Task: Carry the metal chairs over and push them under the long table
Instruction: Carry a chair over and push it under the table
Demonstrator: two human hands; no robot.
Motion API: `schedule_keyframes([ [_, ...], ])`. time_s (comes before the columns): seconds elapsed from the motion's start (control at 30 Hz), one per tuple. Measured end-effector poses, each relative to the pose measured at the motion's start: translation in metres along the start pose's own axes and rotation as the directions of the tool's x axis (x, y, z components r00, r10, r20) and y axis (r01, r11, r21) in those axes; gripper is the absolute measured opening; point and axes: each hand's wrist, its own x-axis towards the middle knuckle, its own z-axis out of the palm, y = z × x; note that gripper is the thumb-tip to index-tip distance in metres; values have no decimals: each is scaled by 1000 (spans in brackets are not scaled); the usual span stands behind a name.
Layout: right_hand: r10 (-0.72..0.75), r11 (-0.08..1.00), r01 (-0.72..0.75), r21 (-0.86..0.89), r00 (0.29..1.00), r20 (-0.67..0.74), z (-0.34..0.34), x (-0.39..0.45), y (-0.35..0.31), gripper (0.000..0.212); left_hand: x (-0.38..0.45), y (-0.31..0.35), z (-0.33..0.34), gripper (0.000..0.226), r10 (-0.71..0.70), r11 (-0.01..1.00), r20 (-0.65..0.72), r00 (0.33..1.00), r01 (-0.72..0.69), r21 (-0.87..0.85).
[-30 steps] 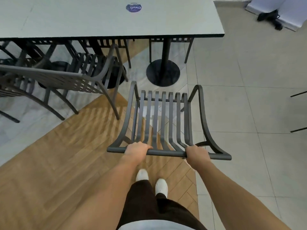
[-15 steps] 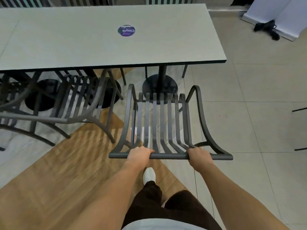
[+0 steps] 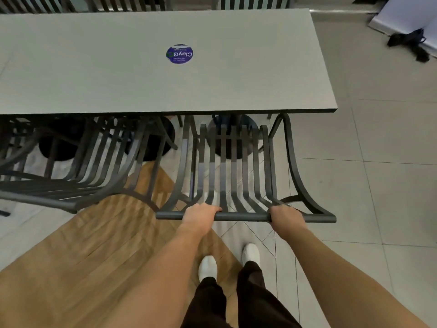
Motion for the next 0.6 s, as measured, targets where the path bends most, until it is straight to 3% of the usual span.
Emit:
schedule_keyframes([
  [0.27,-38,999,39,14,998,-45,-26,31,16,17,28,11,-26,64,-56,998,1,998,56,-14],
  [0.6,-56,958,31,283,995,81,-43,22,40,43,23,15,-36,54,-30,971,22,999,34,-237],
])
